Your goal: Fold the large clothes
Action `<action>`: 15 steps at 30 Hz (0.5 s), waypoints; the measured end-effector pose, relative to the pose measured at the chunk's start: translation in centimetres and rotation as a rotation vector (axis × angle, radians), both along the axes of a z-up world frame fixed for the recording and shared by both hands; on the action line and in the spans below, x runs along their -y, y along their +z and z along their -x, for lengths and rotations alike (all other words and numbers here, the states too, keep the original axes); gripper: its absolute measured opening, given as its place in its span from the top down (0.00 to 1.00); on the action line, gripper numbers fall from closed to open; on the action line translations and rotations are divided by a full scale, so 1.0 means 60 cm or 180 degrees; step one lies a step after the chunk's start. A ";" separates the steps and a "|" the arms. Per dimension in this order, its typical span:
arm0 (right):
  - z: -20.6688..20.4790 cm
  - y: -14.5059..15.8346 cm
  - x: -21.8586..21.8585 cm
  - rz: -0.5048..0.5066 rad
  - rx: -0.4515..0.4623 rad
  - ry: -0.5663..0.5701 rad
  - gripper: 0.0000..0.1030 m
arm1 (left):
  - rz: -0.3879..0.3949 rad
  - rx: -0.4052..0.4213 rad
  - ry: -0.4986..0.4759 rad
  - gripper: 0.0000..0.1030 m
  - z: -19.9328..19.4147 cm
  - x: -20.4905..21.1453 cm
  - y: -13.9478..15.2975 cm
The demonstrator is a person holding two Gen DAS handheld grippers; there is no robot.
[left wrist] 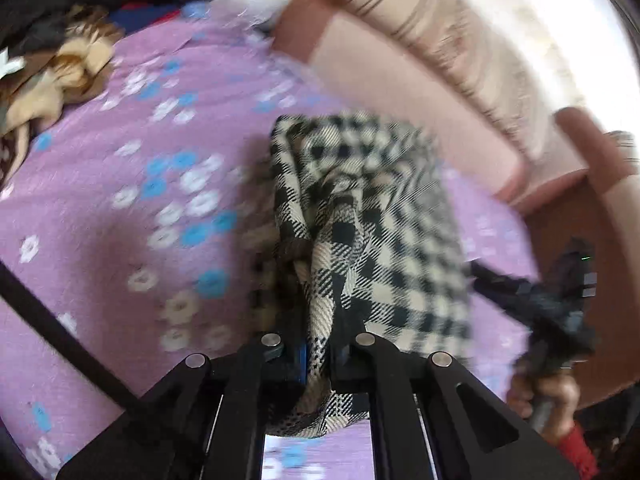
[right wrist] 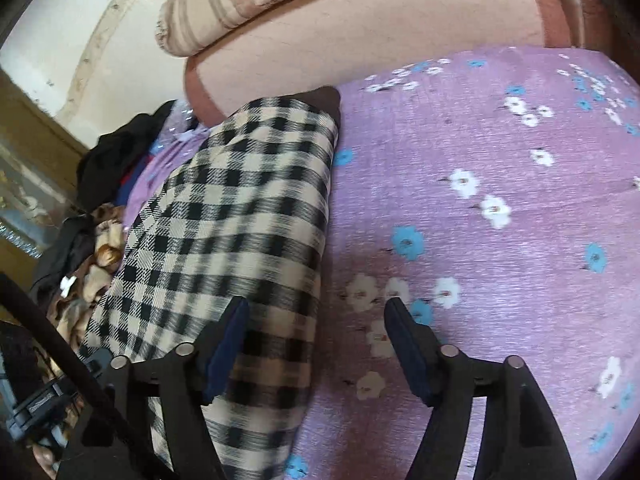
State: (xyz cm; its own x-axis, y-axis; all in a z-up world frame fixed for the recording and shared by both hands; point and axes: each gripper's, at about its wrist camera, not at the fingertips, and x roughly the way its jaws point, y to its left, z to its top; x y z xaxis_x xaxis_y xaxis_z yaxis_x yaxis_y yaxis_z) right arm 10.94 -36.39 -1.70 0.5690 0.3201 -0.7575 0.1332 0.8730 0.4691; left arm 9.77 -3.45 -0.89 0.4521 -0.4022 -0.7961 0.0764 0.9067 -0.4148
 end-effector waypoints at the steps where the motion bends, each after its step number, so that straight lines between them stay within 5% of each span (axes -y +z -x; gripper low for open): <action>1: -0.001 -0.004 -0.007 -0.0028 -0.0001 0.0038 0.26 | 0.0018 -0.0154 -0.0021 0.93 -0.006 0.002 -0.019; 6: -0.019 -0.032 -0.048 -0.0319 -0.0046 0.0222 0.22 | -0.0033 -0.0220 -0.0035 0.82 -0.012 0.014 -0.033; 8: -0.025 -0.044 -0.059 -0.0379 -0.0062 0.0252 0.20 | -0.0087 -0.0238 0.0018 0.61 -0.014 0.012 -0.039; 10: -0.035 -0.062 -0.065 -0.0469 -0.0097 0.0259 0.20 | -0.0125 -0.0314 0.0138 0.22 -0.019 0.002 -0.056; 11: -0.040 -0.073 -0.064 -0.0589 -0.0126 0.0240 0.20 | -0.0101 -0.0407 0.0161 0.19 -0.023 0.000 -0.070; 12: -0.045 -0.082 -0.061 -0.0751 -0.0115 0.0191 0.20 | -0.0021 -0.0468 0.0172 0.18 -0.027 -0.002 -0.080; 14: -0.052 -0.092 -0.057 -0.0960 -0.0114 0.0121 0.43 | 0.0010 -0.0383 0.0156 0.23 -0.028 0.005 -0.077; 15: -0.053 -0.095 -0.054 -0.1019 -0.0137 0.0095 0.48 | 0.0126 -0.0339 0.0034 0.55 -0.028 0.015 -0.074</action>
State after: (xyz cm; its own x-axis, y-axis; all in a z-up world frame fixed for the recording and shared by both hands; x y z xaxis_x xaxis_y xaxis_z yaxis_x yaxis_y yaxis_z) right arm 14.12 -33.17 -7.42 0.5254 0.5622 -0.6387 0.1355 0.6858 0.7151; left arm 11.43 -4.38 -5.34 0.3702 -0.4300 -0.8234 0.0205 0.8900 -0.4556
